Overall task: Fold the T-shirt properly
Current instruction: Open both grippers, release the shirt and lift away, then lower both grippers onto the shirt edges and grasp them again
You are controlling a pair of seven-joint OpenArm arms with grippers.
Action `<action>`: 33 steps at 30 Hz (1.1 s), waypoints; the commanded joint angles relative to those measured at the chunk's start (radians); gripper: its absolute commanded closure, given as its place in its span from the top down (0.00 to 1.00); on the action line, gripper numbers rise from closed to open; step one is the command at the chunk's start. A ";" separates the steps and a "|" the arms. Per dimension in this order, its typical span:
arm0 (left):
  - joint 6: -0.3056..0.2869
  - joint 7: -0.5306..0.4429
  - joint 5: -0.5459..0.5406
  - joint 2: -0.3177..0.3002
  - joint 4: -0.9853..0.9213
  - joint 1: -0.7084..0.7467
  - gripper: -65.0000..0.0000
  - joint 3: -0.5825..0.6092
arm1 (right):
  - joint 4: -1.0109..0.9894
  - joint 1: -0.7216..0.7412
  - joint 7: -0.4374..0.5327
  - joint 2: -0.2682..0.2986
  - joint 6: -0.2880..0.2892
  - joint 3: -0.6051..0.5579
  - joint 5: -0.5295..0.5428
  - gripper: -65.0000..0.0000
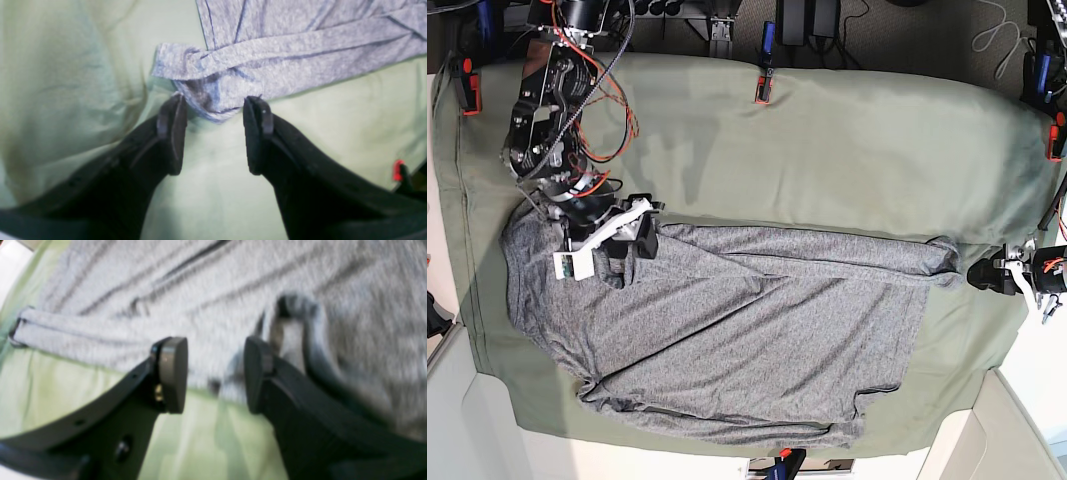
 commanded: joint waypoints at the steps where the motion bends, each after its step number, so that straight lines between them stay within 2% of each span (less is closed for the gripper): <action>1: -0.005 -0.010 -0.032 -0.030 0.015 -0.021 0.47 -0.009 | 0.042 -0.011 0.014 0.000 -0.008 0.000 0.013 0.43; 7: -0.005 0.015 -0.076 -0.032 0.016 0.066 0.47 -0.009 | 0.137 -0.145 0.015 0.000 -0.059 0.038 -0.015 0.43; 14: -0.005 0.015 -0.129 -0.029 0.016 0.186 0.47 -0.018 | 0.149 -0.201 0.010 0.000 -0.086 0.172 -0.011 0.43; 21: -0.005 0.019 -0.136 0.006 0.016 0.208 0.47 -0.024 | 0.147 -0.204 0.027 0.000 -0.097 0.304 0.046 0.43; 24: -0.005 0.019 -0.136 0.027 0.016 0.208 0.47 -0.024 | 0.123 -0.201 0.057 0.000 -0.099 0.307 0.039 0.43; 28: -0.005 0.018 -0.135 0.055 0.016 0.208 0.47 -0.024 | 0.046 -0.162 0.099 0.000 -0.134 0.307 0.005 0.43; 33: -0.005 0.009 -0.132 0.067 0.016 0.208 0.47 -0.024 | -0.013 -0.114 0.101 0.000 -0.160 0.307 -0.027 0.43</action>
